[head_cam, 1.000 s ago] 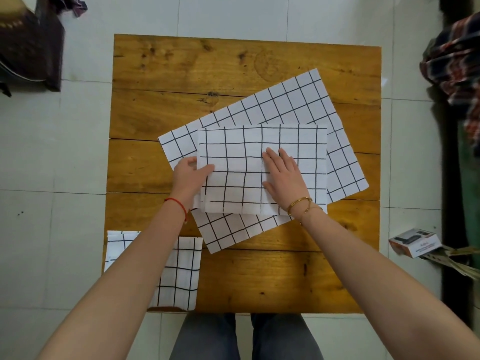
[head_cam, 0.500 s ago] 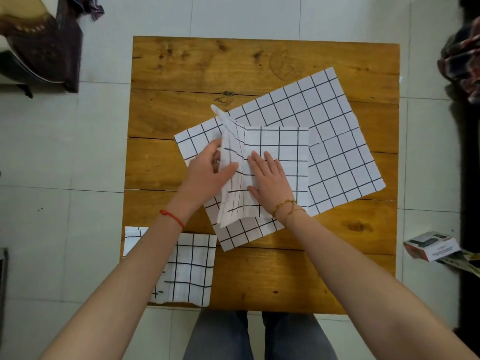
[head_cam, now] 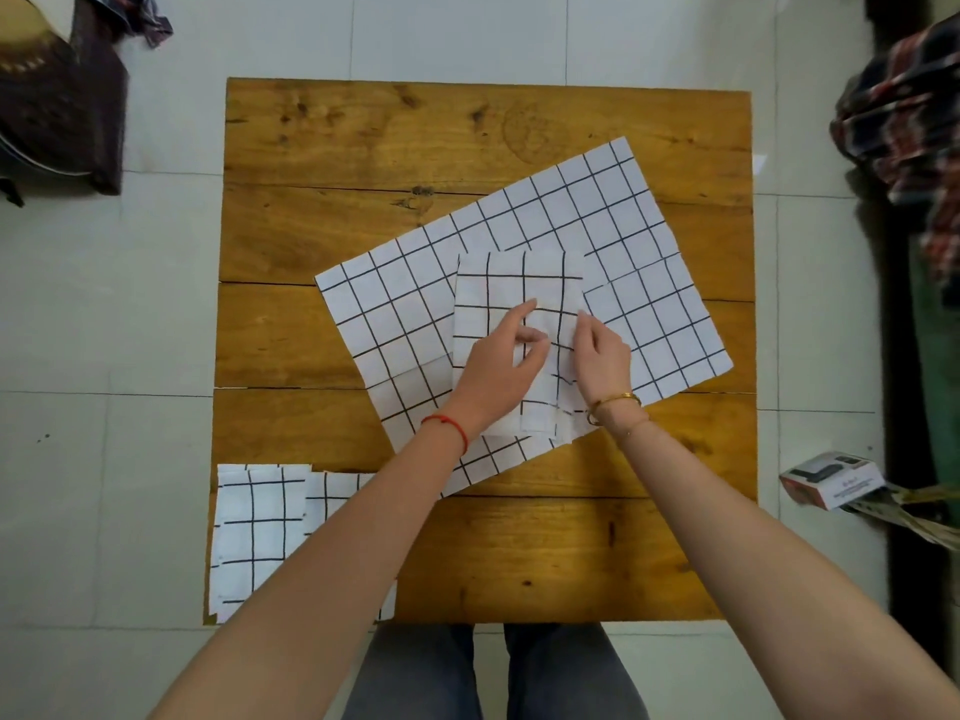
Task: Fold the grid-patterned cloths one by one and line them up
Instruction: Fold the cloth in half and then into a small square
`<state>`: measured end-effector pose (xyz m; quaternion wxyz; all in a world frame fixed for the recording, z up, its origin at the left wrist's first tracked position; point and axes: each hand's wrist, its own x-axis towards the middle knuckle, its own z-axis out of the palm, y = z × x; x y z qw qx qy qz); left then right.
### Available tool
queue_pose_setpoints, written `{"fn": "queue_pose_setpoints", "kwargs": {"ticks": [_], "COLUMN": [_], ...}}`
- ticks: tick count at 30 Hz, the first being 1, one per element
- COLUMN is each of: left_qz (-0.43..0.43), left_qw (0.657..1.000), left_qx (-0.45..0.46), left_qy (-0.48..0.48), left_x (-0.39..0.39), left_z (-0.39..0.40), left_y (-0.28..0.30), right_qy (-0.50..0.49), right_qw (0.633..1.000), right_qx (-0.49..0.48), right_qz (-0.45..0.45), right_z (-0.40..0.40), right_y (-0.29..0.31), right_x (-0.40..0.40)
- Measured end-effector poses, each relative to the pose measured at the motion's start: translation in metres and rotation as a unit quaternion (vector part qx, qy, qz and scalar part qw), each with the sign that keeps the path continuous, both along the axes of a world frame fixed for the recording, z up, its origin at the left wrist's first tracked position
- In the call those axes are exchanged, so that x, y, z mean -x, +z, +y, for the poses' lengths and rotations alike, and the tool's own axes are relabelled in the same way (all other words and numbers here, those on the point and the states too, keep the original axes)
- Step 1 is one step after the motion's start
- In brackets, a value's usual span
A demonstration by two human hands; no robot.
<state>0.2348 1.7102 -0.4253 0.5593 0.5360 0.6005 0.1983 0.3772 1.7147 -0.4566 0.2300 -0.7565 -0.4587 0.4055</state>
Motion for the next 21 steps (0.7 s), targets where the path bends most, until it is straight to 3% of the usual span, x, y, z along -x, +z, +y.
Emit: {"fn": "queue_pose_setpoints", "kwargs": {"ticks": [4, 10, 21], "left_qz": [0.048, 0.181, 0.301], "left_qw": [0.997, 0.972, 0.929], "left_qx": [-0.058, -0.146, -0.158], "left_qy": [-0.006, -0.038, -0.150], "left_x": [0.002, 0.034, 0.063], "left_z": [-0.005, -0.006, 0.012], "left_y": [-0.006, -0.022, -0.041], "right_qy": [-0.025, 0.000, 0.011], "right_qw": [0.999, 0.997, 0.995], "right_qx": [0.032, 0.039, 0.019], "right_qz": [0.017, -0.067, -0.094], "right_z": [0.005, 0.022, 0.034], "right_y": [-0.003, -0.012, -0.019], "right_x": [-0.011, -0.023, -0.028]}}
